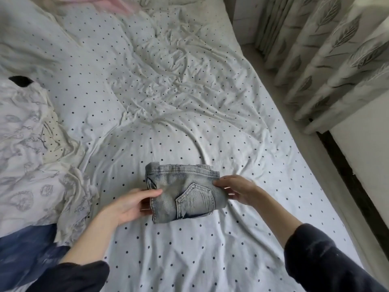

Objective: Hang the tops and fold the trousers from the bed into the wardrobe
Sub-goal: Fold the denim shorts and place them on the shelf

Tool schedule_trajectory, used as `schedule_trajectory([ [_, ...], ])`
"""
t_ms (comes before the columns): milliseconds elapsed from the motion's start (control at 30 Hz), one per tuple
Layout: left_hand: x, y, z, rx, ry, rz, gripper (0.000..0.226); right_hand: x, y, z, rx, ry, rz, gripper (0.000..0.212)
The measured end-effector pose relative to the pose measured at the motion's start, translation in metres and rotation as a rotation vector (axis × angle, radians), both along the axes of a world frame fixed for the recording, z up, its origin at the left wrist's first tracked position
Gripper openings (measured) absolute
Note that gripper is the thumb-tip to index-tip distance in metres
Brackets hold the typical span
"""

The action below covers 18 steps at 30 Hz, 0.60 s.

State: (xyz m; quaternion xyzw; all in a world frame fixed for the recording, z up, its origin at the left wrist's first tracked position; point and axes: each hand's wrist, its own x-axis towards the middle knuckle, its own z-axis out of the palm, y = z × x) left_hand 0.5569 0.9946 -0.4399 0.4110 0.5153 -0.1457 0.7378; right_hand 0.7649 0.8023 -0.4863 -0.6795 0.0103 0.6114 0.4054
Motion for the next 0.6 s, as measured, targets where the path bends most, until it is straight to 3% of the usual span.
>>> schedule_trajectory([
  [233,0.010,-0.024,0.053,-0.003,-0.166,-0.186,0.027,-0.028,-0.073,0.100,0.047,-0.114,-0.239,0.005],
  [400,0.028,-0.072,0.099,0.006,-0.282,-0.522,0.012,-0.086,-0.156,0.166,0.009,-0.262,-0.506,0.007],
  [600,0.036,-0.175,0.141,-0.018,-0.409,-0.902,0.011,-0.189,-0.276,0.220,-0.005,-0.356,-0.850,0.008],
])
